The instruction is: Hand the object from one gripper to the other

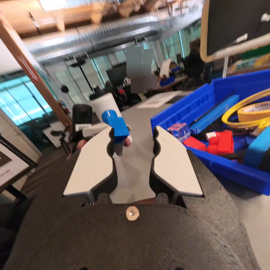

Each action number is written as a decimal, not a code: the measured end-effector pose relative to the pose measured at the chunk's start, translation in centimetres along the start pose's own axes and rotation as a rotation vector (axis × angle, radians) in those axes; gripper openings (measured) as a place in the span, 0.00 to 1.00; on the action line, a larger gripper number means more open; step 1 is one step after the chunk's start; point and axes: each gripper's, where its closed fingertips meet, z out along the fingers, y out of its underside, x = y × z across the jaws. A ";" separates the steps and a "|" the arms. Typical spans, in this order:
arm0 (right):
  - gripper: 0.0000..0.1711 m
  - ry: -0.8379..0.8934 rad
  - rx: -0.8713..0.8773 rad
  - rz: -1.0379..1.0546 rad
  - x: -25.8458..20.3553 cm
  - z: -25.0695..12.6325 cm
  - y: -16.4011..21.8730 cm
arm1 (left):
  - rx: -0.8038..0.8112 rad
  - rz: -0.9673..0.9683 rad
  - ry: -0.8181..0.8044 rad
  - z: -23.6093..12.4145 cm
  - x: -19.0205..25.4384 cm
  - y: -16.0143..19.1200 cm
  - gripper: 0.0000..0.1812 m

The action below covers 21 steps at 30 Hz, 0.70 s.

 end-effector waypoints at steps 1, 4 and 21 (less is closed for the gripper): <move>0.36 -0.016 -0.073 -0.050 -0.8 0.5 1.2 | 0.017 -0.047 0.014 0.1 0.0 -0.1 0.21; 0.41 0.090 -0.181 -0.388 -1.5 1.5 3.5 | 0.062 -0.170 0.078 0.4 0.4 -0.1 0.20; 0.21 0.308 -0.016 -0.785 -2.3 0.1 1.3 | 0.008 -0.075 0.114 1.3 2.2 1.1 0.29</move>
